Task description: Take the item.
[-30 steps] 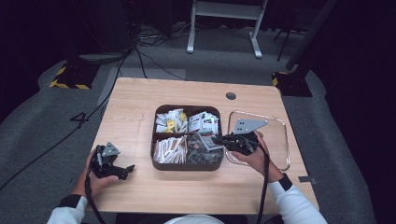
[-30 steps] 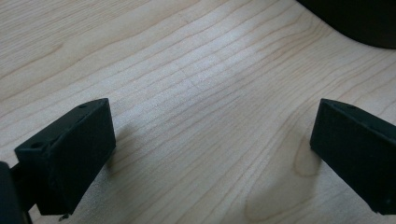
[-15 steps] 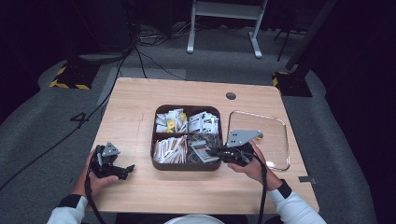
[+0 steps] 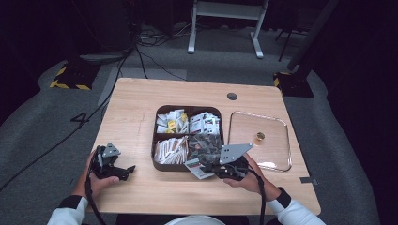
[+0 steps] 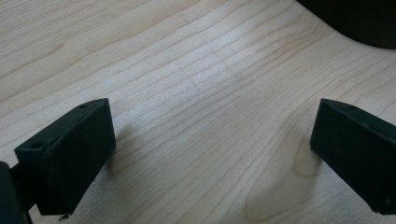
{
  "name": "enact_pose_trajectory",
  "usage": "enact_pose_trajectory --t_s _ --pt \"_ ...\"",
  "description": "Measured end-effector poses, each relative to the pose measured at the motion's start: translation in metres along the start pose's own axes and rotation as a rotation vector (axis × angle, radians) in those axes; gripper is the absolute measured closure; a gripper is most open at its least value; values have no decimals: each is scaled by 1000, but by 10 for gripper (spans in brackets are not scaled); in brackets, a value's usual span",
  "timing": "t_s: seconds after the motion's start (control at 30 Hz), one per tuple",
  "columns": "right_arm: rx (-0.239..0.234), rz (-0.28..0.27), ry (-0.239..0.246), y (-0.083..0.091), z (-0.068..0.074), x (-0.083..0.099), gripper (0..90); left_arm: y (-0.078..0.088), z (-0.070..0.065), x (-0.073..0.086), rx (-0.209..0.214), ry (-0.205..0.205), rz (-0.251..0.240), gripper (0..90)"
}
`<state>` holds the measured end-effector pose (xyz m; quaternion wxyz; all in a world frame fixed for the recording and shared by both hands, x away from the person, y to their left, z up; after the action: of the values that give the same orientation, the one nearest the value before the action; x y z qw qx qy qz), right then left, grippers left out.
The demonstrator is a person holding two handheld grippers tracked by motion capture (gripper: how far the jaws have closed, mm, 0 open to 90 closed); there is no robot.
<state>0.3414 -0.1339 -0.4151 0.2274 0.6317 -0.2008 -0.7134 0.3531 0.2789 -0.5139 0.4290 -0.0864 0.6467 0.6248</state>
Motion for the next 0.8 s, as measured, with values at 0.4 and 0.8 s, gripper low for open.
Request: enact_pose_trajectory --t_s 0.4,0.8 --pt "-79 79 9 -27 14 9 892 0 0 0 1 1 1 3" --pt "-131 147 -10 -45 18 21 888 0 0 0 1 1 1 3"
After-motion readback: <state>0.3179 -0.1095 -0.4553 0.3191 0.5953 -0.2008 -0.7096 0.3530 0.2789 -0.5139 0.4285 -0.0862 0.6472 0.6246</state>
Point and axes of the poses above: each handheld gripper's, and its own axes: y roughly backward along the jaws, x roughly out of its underside, z roughly to its left, the point moved 1 cm from there along -y, roughly forward along the jaws, and after that the axes turned 13 degrees about -x, right-handed, at the moved point
